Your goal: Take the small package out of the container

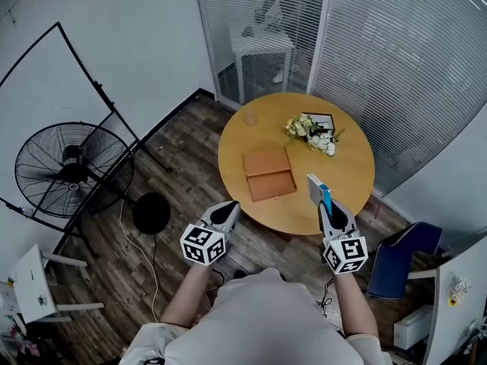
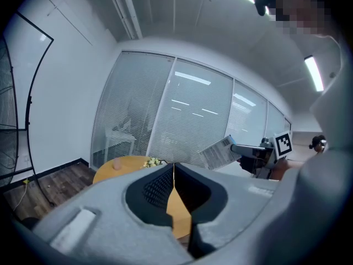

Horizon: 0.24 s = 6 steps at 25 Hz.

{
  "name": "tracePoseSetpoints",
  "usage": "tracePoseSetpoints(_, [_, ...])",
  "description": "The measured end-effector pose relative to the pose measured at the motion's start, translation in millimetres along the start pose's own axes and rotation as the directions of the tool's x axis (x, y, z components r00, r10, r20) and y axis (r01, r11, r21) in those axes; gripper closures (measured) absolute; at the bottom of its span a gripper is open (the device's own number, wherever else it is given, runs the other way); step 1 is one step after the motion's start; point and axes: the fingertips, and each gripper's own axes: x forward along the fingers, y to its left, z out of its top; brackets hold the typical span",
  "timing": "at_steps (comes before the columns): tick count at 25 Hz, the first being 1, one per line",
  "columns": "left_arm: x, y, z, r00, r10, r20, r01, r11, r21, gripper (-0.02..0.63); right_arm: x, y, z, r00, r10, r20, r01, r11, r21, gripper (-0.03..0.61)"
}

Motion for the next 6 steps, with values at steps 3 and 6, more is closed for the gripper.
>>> tracePoseSetpoints(3, [0.8, 3.3, 0.9, 1.000, 0.002, 0.001, -0.002, 1.000, -0.005, 0.594, 1.9, -0.8, 1.0, 1.000, -0.004, -0.004, 0.004, 1.000, -0.003, 0.511])
tracePoseSetpoints(6, [0.8, 3.0, 2.7, 1.000, 0.001, 0.005, -0.001, 1.000, -0.009, 0.594, 1.3, -0.5, 3.4, 1.000, -0.003, -0.005, 0.003, 1.000, -0.004, 0.511])
